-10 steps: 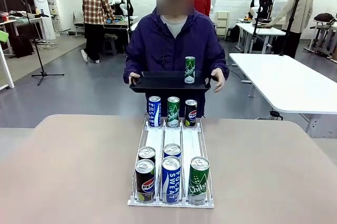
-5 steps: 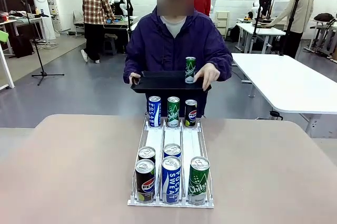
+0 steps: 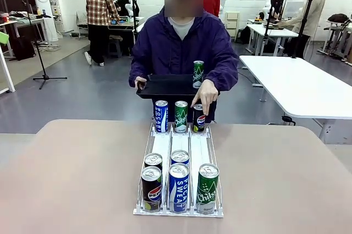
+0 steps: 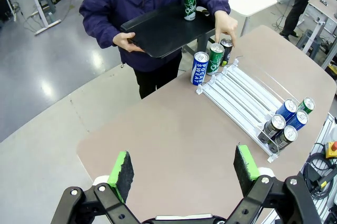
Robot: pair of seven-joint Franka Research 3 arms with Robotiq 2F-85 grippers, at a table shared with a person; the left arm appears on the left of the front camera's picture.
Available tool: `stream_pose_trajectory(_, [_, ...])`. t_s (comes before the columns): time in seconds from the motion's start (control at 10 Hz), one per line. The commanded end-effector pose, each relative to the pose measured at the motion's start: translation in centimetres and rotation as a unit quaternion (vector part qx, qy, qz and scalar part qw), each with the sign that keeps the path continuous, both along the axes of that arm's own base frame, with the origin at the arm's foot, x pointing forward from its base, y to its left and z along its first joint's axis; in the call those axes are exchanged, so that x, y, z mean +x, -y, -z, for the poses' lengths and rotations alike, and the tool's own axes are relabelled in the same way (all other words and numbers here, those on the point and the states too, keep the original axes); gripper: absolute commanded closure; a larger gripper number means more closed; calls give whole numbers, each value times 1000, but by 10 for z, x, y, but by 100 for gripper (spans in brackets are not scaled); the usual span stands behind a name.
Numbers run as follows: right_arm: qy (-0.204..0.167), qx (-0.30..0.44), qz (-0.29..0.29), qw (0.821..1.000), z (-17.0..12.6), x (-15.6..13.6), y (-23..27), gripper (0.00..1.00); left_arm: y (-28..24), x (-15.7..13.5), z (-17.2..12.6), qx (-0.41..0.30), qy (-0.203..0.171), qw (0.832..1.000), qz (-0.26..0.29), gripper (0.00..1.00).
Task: Retrieve and hand over the desired beverage to the person.
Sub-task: Pick up another can of the same type that the person held from the Automatic Can Dispenser.
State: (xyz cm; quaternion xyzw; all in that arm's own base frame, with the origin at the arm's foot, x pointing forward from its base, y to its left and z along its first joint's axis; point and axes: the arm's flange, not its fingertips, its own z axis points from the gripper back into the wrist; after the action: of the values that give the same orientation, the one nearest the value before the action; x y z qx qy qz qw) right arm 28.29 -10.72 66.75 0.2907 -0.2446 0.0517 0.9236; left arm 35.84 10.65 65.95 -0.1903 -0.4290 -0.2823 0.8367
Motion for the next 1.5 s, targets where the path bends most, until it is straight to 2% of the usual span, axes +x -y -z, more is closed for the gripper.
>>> stream_pose_trajectory(0.0, [-1, -1, -1, 1000, 0, 3, 1, 0, 1, 1, 0, -2, 7, 1000, -3, 0])
stream_pose_trajectory(1.4, [-1, -1, -1, 1000, 0, 3, 1, 0, 1, 1, 0, -2, 7, 1000, -3, 0])
